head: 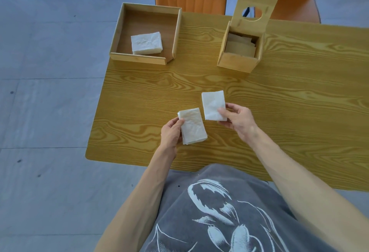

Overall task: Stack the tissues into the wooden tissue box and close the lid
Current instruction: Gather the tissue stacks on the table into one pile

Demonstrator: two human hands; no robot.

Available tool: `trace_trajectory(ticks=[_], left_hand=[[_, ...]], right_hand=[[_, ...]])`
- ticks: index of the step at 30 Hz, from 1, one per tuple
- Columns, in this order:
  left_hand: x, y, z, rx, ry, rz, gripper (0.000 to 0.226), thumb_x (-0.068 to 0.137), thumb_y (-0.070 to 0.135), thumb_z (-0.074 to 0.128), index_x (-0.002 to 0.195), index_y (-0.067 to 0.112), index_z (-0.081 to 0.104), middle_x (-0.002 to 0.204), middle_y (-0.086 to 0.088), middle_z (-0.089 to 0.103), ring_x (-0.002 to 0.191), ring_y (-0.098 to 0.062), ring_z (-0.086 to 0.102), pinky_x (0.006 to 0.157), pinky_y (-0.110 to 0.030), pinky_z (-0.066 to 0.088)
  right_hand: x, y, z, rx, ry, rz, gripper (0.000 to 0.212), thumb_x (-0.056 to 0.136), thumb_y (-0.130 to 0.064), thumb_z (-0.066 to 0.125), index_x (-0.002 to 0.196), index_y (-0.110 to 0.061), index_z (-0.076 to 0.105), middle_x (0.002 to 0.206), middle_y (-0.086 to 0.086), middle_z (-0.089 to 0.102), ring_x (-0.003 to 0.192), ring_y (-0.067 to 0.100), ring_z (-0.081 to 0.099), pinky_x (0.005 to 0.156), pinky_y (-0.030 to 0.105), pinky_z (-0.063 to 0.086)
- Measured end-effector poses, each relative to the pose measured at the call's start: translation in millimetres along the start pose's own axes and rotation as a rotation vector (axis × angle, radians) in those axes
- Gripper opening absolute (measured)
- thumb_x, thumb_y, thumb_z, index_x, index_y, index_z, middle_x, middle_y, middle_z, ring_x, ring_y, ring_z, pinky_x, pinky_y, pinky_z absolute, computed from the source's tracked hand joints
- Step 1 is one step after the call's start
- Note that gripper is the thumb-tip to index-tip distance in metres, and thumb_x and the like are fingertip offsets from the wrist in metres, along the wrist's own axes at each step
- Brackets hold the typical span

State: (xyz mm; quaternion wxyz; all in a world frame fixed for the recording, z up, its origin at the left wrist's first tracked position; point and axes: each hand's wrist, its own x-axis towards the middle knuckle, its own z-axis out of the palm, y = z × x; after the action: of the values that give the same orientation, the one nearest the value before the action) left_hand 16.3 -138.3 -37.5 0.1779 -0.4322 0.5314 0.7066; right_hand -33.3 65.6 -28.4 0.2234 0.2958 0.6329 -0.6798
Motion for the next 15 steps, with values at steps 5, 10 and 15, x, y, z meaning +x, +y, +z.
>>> trace_trajectory(ticks=[5,10,15], left_hand=[[-1,0,2,-0.004,-0.002,0.007,0.027,0.096,0.021,0.060,0.123,0.016,0.062,0.099,-0.005,0.071,0.085,-0.020,0.067,0.064,-0.030,0.055],[-2,0,0,-0.007,-0.023,0.004,0.023,0.096,0.024,0.060,0.117,0.017,0.063,0.095,-0.005,0.072,0.080,-0.019,0.068,0.060,-0.029,0.054],[-1,0,-2,0.014,-0.043,-0.009,0.028,0.094,0.028,0.061,0.112,0.009,0.070,0.094,-0.009,0.075,0.078,-0.021,0.071,0.062,-0.030,0.056]], right_hand=[[-21,13,17,-0.038,-0.167,-0.016,0.039,0.082,-0.012,0.078,0.117,-0.013,0.062,0.095,0.006,0.076,0.080,0.015,0.074,0.061,0.028,0.059],[-24,28,30,-0.136,-0.194,-0.031,0.040,0.080,-0.018,0.080,0.116,-0.014,0.062,0.102,0.010,0.076,0.086,0.019,0.072,0.065,0.032,0.058],[-25,31,36,-0.269,-0.169,-0.069,0.041,0.081,-0.020,0.080,0.116,-0.011,0.061,0.099,0.011,0.076,0.080,0.017,0.071,0.053,0.022,0.052]])
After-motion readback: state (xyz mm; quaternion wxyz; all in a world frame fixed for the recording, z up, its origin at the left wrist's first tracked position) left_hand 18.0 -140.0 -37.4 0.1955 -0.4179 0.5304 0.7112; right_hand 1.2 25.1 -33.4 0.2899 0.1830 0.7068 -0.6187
